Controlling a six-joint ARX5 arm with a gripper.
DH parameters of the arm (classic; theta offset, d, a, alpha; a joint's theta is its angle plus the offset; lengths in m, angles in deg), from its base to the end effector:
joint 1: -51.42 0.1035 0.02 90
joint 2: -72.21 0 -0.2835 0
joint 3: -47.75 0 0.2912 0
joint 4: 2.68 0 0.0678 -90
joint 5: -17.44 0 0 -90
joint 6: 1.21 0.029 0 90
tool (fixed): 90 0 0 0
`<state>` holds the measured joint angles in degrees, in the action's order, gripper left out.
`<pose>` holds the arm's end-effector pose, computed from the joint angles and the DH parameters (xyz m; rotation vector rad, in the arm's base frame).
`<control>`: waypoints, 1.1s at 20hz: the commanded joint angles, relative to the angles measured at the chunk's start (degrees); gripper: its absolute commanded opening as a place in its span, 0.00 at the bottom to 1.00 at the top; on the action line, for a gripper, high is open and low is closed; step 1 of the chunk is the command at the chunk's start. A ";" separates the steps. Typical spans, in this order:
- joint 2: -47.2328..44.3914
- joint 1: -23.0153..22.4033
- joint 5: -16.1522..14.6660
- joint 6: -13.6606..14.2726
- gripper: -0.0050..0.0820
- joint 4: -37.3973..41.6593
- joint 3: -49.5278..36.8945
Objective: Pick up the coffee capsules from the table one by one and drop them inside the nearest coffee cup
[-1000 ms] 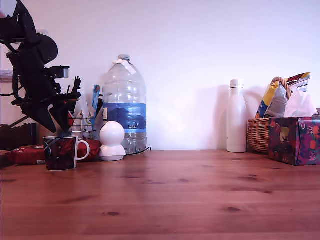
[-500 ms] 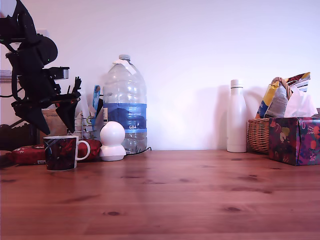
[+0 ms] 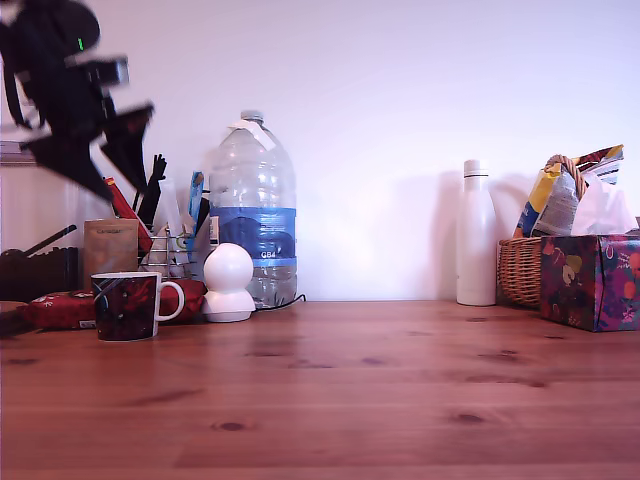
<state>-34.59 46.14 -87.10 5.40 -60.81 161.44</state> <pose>0.4485 -0.0488 0.3351 0.0340 0.8754 -0.3735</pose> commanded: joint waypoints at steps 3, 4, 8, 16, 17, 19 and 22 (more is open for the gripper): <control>2.03 -1.14 -0.31 0.42 0.04 -0.46 -1.27; 2.69 -1.42 -0.48 0.42 0.04 -0.09 -1.97; 7.48 -2.27 -0.83 0.39 0.04 5.57 -11.50; 21.92 -2.60 -0.92 -0.87 0.04 22.71 -39.04; 23.74 -2.60 -0.92 -1.29 0.04 24.52 -41.66; 27.39 -2.60 -0.98 -2.36 0.04 28.94 -46.99; 32.24 -2.56 -1.05 -3.43 0.04 36.06 -54.62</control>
<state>-3.03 43.65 -87.93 2.27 -26.26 109.42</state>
